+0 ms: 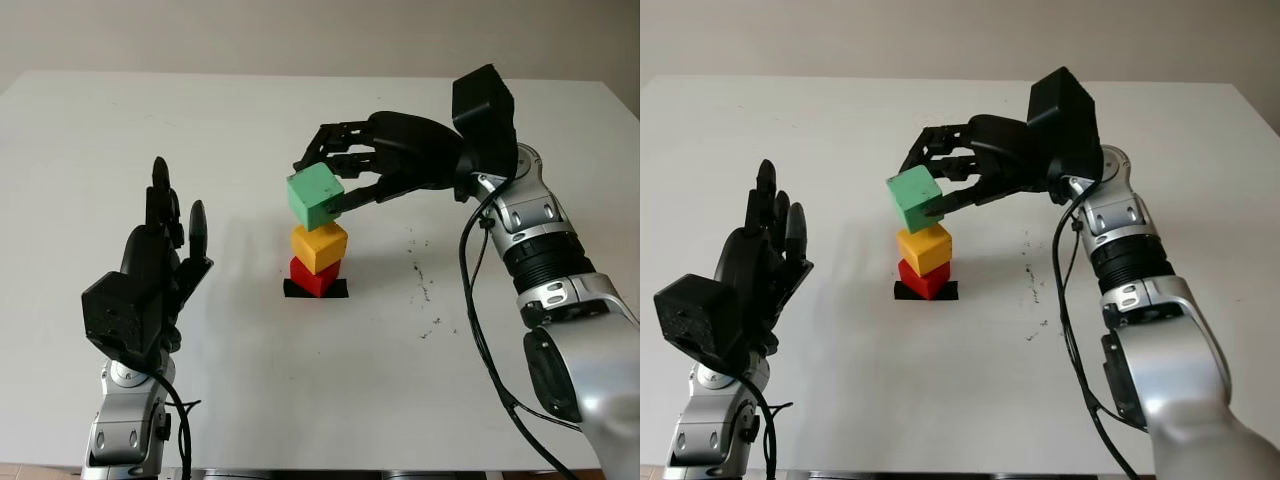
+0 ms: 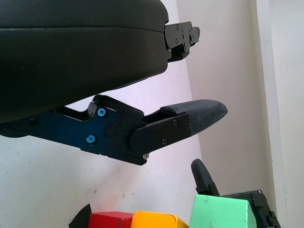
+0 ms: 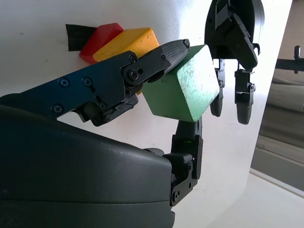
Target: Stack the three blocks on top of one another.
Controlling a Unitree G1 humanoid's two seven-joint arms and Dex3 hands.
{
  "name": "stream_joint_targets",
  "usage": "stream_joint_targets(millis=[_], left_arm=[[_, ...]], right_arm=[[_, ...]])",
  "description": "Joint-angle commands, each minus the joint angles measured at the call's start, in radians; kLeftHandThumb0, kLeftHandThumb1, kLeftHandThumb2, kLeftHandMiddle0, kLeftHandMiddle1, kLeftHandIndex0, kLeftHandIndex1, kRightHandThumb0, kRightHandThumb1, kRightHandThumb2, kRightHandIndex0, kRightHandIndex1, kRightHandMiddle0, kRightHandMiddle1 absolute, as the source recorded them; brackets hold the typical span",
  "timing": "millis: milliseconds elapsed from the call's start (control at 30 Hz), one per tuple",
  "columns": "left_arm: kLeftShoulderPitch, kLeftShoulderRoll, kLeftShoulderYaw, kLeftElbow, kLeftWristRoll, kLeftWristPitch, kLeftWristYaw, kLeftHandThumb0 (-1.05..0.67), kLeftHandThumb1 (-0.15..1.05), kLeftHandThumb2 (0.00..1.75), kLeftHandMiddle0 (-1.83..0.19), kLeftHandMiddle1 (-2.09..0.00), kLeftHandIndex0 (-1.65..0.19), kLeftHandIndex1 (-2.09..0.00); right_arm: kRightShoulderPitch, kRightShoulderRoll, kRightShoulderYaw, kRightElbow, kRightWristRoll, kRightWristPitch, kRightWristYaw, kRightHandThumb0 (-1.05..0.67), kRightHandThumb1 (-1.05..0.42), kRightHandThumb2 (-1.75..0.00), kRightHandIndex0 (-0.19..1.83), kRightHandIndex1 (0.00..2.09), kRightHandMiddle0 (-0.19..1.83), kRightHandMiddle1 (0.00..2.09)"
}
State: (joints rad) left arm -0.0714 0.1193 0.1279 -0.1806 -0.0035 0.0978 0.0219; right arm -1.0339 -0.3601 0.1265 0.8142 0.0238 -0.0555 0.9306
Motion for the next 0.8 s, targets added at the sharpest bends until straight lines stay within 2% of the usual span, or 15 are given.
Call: stream_joint_targets(millis=[0, 767], left_arm=[[0.016, -0.004, 0.002, -0.021, 0.003, -0.005, 0.004, -0.63, 1.05, 0.68, 0.13, -0.06, 0.15, -0.06], [0.012, 0.003, 0.002, -0.016, -0.002, -0.003, -0.004, -0.62, 1.05, 0.69, 0.13, -0.05, 0.14, -0.06]], right_arm=[[-0.028, 0.006, -0.004, 0.010, 0.001, 0.004, 0.008, -0.49, -0.94, -0.06, 0.27, 0.05, 0.40, 1.41], [-0.058, -0.012, -0.048, 0.084, 0.015, 0.024, 0.076, -0.52, -0.95, -0.05, 0.28, 0.06, 0.41, 1.42]])
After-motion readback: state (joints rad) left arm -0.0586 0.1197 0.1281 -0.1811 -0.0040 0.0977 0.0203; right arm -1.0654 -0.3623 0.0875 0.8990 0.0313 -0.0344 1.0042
